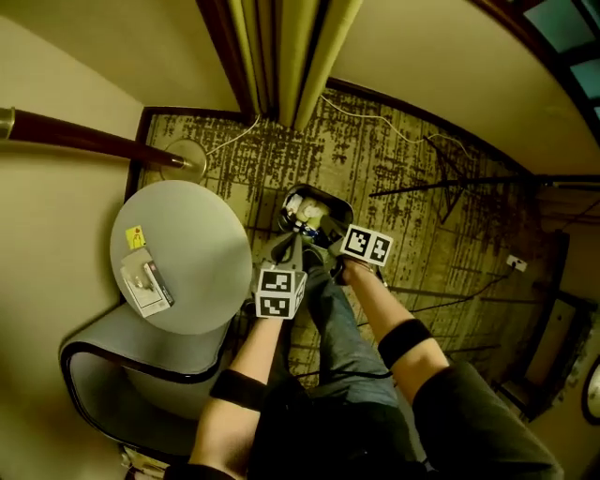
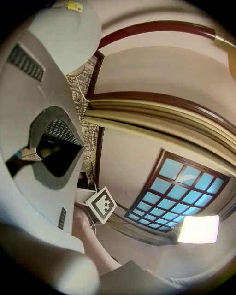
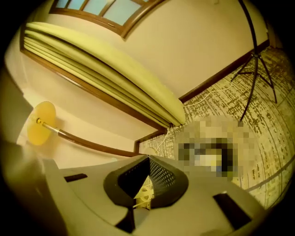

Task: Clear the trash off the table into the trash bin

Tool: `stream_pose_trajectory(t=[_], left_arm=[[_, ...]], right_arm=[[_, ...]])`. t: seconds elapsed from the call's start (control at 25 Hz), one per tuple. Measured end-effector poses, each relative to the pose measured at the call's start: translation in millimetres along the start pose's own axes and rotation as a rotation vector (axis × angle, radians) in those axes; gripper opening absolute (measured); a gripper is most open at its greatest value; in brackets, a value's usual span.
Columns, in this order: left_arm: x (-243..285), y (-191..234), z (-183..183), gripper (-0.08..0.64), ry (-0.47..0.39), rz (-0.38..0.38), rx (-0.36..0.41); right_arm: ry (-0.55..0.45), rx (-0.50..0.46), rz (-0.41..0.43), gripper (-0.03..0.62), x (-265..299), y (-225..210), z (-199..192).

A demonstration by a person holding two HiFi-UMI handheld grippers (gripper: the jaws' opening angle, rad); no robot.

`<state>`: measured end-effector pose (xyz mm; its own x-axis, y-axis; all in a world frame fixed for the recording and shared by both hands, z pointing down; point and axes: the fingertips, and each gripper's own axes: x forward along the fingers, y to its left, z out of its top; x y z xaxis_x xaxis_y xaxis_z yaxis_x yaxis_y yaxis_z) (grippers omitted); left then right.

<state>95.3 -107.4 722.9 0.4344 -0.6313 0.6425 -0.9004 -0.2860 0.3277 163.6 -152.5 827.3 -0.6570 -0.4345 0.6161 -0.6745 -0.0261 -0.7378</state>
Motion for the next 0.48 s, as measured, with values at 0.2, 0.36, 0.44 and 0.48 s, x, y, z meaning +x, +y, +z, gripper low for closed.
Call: stream_pose_trajectory(t=[0.2, 0.36, 0.44, 0.48], left_arm=[[-71, -3, 50, 0.000, -0.099, 0.058, 0.003], [-125, 8, 73, 0.000, -0.171, 0.128, -0.018], [-151, 20, 76, 0.000, -0.196, 0.174, -0.034], [-165, 28, 76, 0.000, -0.207, 0.201, -0.045]], right_arm=[[-0.022, -0.086, 0.072, 0.000, -43, 84, 18], [-0.003, -0.197, 0.141, 0.000, -62, 149, 21], [0.018, -0.271, 0.173, 0.000, -65, 182, 18], [0.031, -0.305, 0.190, 0.000, -65, 198, 15]])
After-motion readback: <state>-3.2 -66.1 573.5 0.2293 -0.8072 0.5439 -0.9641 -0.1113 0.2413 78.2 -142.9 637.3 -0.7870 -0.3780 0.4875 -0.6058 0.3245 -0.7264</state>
